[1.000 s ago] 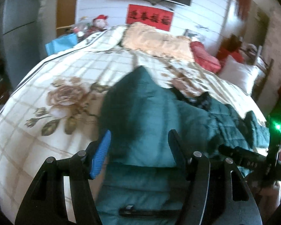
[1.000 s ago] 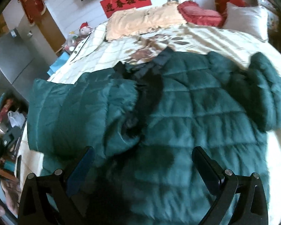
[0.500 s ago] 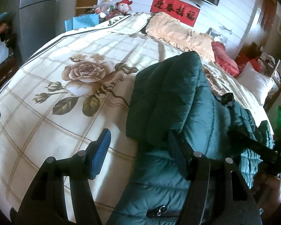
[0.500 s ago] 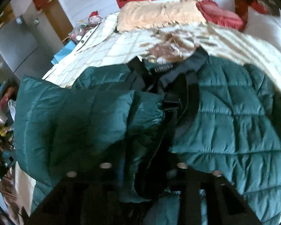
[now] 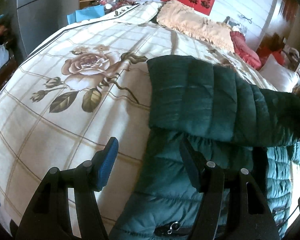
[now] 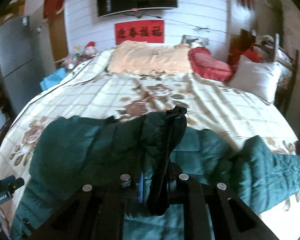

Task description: Fold large clothes

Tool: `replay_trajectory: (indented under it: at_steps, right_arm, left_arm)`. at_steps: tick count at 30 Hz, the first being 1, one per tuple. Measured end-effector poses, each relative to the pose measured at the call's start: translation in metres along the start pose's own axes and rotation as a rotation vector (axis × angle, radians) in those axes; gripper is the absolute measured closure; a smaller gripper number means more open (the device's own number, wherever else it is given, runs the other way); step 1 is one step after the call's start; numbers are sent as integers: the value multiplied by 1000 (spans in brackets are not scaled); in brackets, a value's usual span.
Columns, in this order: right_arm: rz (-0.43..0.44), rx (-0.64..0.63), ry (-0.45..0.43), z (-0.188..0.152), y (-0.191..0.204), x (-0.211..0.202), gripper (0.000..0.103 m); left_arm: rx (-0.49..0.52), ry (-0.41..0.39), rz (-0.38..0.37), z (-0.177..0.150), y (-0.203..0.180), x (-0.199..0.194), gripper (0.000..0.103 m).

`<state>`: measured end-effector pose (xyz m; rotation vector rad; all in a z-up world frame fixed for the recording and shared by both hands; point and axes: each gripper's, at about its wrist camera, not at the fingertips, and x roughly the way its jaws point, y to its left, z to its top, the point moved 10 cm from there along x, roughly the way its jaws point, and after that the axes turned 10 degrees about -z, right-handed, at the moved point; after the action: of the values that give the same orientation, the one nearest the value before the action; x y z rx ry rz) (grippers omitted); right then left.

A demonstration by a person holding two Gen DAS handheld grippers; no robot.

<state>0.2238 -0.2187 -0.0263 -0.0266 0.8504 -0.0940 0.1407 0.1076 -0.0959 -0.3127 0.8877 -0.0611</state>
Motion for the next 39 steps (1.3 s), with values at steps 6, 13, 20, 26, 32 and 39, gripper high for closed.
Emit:
replay_trajectory:
  at_steps: [6,13,20,26,32,39]
  right_arm:
    - [-77,1,51,-18,-28,19,90]
    - [-97,31,203,-65,-42,75,87]
    - [-103,118,102,-41,-57,32,50]
    - [112,-12,131,-40,22,27,50]
    - [49,-37,174,-51,41,82,51]
    - [-24,-71,175,-38,35,121,51]
  left_arm:
    - [-22,-23,-12,8,1,-4,40]
    - [-14,-43,-21,29,-15,1,40]
    - [17,-47,1,58,-27,24,39]
    - [17,-12,25,66,-30,58,39]
    - [17,22,33,60,-26,83,39]
    - [28,21,54,57,-26,94,32]
